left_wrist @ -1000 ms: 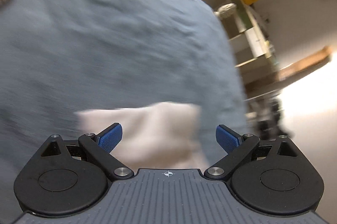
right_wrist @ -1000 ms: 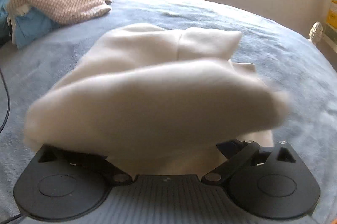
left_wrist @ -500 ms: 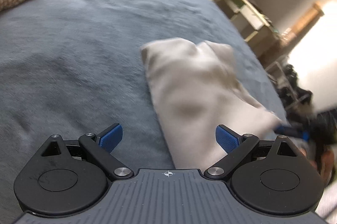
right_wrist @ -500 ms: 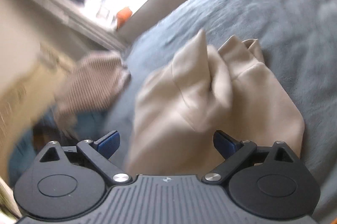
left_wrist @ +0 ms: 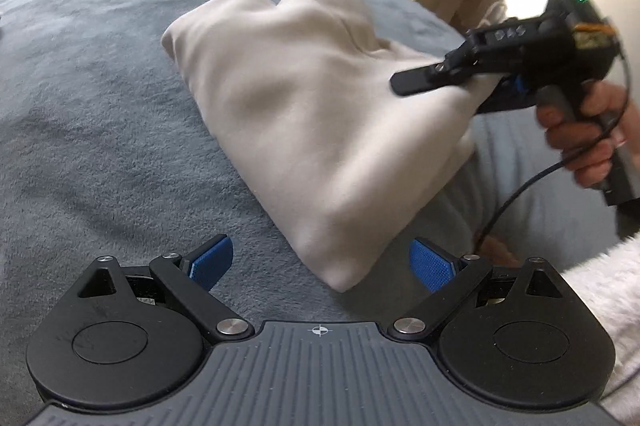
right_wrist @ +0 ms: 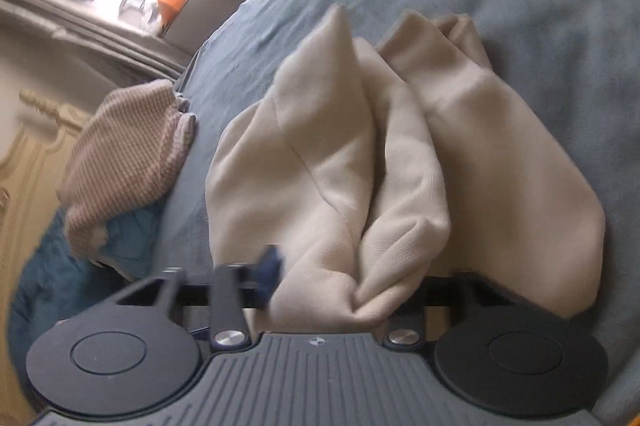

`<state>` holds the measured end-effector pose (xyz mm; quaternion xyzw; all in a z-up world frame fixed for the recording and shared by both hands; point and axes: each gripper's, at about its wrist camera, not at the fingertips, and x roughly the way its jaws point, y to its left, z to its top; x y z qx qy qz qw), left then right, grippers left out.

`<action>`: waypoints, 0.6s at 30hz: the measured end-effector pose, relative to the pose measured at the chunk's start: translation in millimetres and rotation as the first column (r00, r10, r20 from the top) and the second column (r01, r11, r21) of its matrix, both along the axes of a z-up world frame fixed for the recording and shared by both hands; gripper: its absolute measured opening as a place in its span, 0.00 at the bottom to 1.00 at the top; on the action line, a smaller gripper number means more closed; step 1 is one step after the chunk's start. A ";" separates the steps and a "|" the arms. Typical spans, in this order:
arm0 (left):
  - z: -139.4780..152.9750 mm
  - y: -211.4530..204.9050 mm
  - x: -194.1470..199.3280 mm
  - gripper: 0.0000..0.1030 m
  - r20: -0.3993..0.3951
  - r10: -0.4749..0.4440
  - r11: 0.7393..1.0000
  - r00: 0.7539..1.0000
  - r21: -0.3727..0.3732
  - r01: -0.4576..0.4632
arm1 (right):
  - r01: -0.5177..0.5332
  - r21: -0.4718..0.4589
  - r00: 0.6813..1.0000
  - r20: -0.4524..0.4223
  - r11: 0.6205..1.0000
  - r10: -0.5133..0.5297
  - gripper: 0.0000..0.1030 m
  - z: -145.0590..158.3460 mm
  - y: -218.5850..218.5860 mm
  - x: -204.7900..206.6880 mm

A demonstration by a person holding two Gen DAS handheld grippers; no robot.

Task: Fold clothes

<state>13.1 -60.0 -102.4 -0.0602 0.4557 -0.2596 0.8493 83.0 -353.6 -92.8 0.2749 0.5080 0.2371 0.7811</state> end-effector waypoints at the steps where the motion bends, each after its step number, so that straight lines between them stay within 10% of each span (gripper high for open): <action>1: -1.5 -2.5 -0.5 0.92 0.004 0.009 1.000 1.000 0.006 -0.009 | 0.011 0.015 1.000 0.000 1.000 -0.011 0.26 1.8 -0.7 0.1; 13: -12.5 -36.4 -21.7 0.92 0.157 0.236 0.940 0.959 0.213 -0.266 | 0.005 0.161 0.970 0.241 0.987 -0.044 0.19 53.1 -1.7 -19.6; 18: -13.8 -41.7 -25.2 0.91 0.146 0.232 0.931 0.962 0.253 -0.263 | 0.079 0.142 0.977 0.187 0.987 -0.105 0.18 38.1 -25.0 -24.5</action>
